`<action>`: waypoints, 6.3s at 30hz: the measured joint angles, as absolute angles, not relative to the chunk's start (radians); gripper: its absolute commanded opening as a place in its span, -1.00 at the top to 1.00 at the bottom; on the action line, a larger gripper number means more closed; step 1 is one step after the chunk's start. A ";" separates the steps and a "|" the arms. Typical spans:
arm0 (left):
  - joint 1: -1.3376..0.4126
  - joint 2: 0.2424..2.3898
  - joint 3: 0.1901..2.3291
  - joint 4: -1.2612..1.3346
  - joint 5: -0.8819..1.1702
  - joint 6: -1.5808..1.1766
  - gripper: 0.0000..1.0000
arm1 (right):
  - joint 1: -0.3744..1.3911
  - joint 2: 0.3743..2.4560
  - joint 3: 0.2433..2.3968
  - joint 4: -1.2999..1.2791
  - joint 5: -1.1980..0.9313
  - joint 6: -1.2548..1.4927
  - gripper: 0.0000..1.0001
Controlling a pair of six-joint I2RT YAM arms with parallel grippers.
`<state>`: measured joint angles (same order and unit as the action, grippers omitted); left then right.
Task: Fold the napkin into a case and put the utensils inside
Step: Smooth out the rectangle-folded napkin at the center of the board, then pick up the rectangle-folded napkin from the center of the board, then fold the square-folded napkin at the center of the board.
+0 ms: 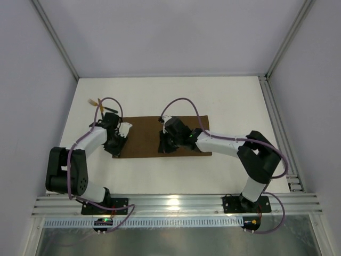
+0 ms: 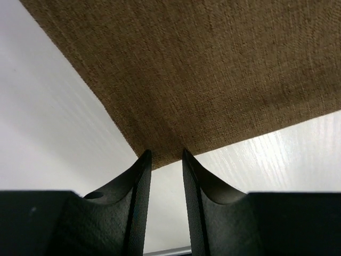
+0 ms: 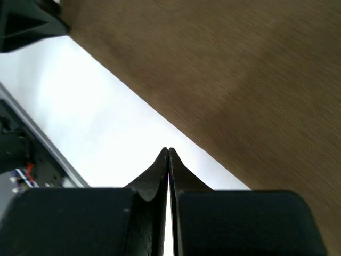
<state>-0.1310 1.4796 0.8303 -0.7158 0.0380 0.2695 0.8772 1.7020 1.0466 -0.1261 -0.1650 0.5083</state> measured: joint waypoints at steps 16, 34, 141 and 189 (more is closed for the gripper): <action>-0.137 1.509 0.811 -0.646 -0.025 0.273 0.38 | 0.914 1.987 1.136 0.072 -0.233 0.657 0.94; -0.139 1.510 0.810 -0.641 -0.034 0.271 0.38 | 0.660 1.606 0.656 0.127 -0.231 0.711 0.94; -0.151 1.734 1.062 -0.648 0.088 0.212 0.49 | 0.648 1.670 1.143 -0.493 0.127 0.395 0.94; -0.006 1.717 1.052 -0.646 0.173 0.210 0.40 | 1.073 2.174 1.623 -0.207 -0.112 0.328 0.88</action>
<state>-0.0059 1.7168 1.0523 -0.6460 0.1734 0.2096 1.0725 2.1742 1.6234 -0.2070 -0.1116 0.3283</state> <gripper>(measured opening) 0.289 0.064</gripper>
